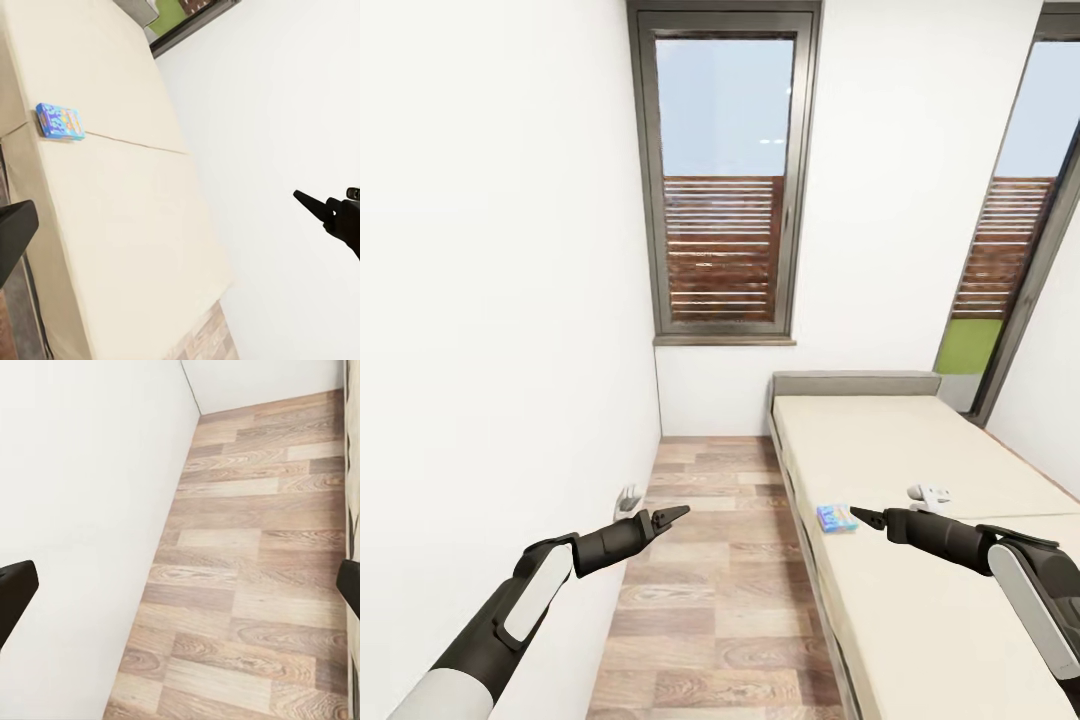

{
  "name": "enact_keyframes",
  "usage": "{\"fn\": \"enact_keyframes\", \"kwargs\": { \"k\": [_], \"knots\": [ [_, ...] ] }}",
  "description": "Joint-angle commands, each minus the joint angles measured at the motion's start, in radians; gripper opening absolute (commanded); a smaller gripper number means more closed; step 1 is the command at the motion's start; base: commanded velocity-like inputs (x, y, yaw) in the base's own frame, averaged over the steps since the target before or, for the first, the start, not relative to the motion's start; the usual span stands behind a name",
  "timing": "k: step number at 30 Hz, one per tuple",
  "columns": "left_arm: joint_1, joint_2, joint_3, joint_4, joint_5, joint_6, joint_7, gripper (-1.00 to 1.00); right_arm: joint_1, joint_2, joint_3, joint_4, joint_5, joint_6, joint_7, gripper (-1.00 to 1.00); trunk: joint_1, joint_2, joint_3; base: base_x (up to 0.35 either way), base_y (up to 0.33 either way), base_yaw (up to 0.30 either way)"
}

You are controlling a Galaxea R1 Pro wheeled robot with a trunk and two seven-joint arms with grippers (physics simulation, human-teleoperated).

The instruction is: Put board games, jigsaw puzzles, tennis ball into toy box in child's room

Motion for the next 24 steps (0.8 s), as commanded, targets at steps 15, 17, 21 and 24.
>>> {"fn": "enact_keyframes", "kwargs": {
  "k": [15, 17, 21, 24],
  "knots": [
    [0.0, 0.001, -0.003, 0.0, 0.007, 0.005, 0.001, 1.0, -0.001, 0.0, -0.001, 0.0, 0.003, 0.005, 0.006, 1.0, 0.0, -0.001, 0.0, 0.023, 0.016, 0.0],
    [0.0, 0.001, -0.002, 0.0, 0.007, 0.005, 0.001, 1.0, -0.001, 0.0, -0.001, 0.0, 0.003, 0.005, 0.006, 1.0, 0.0, -0.001, 0.0, 0.006, 0.004, 0.0],
    [0.0, 0.001, -0.002, 0.0, 0.007, 0.005, 0.001, 1.0, 0.0, 0.0, -0.001, 0.0, 0.003, 0.005, 0.006, 1.0, 0.0, -0.001, 0.0, 0.004, 0.003, 0.0],
    [0.0, 0.001, -0.002, 0.0, 0.007, 0.005, 0.001, 1.0, 0.0, 0.0, -0.001, 0.0, 0.003, 0.005, 0.006, 1.0, 0.0, -0.001, 0.0, 0.002, 0.002, 0.0]
  ]
}}
